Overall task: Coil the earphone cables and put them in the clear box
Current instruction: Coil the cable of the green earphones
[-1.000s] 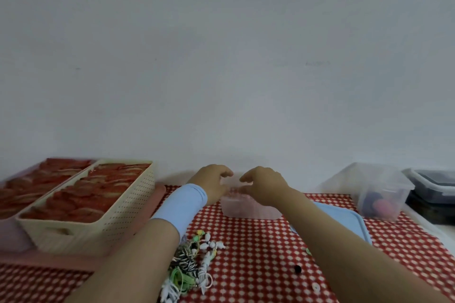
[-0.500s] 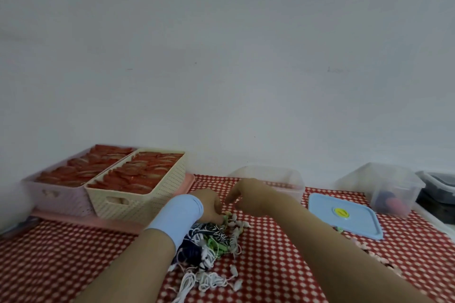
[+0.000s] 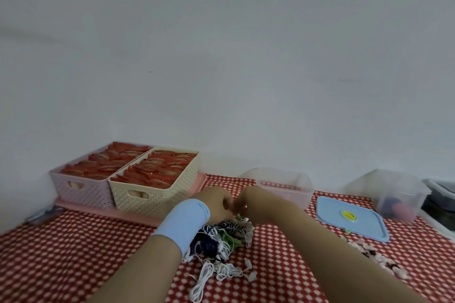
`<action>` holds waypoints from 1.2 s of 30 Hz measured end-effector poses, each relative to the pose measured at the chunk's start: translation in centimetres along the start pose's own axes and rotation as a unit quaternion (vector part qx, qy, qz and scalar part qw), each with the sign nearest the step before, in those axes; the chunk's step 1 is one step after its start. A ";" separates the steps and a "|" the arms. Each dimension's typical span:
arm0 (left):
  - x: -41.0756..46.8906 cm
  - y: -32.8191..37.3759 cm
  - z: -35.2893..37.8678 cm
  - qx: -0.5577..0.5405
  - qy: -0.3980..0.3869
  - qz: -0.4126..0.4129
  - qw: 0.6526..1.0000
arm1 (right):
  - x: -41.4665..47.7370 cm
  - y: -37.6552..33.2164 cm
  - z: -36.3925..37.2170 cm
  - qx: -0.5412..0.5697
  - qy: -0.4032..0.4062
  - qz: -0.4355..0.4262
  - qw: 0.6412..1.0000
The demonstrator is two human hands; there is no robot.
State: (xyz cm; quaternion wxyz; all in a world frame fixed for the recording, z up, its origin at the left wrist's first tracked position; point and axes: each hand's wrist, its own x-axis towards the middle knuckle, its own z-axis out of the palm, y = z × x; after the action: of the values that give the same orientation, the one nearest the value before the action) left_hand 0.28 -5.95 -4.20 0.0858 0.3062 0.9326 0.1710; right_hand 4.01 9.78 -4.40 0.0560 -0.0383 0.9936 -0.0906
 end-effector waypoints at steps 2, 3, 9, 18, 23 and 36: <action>-0.2 -0.2 0.3 0.028 -0.055 -0.006 0.998 | 0.2 -0.1 0.5 -0.026 -0.026 -0.005 0.999; -0.3 -0.5 0.3 0.042 -0.063 -0.018 0.997 | 0.3 -0.2 0.8 -0.047 -0.038 0.001 0.998; -0.6 -1.2 -0.6 0.049 -0.052 -0.040 0.997 | 0.3 0.9 0.7 0.019 -0.001 0.042 0.999; -0.1 2.3 0.5 -0.028 0.014 -0.010 0.999 | -2.6 2.4 -2.1 0.219 0.089 0.004 0.972; -0.6 3.3 1.4 -0.026 -0.029 -0.011 0.999 | -4.3 3.0 -3.0 0.372 0.088 -0.014 0.924; -1.0 5.1 -0.1 -0.116 0.066 -0.013 0.991 | -6.1 4.7 -3.6 0.333 0.064 -0.005 0.941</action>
State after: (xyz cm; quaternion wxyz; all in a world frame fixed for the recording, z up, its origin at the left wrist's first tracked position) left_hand 3.84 -2.69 -2.16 0.0610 0.2703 0.9138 0.2969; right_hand 9.36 15.55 -1.12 0.0015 -0.0165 0.9077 -0.4193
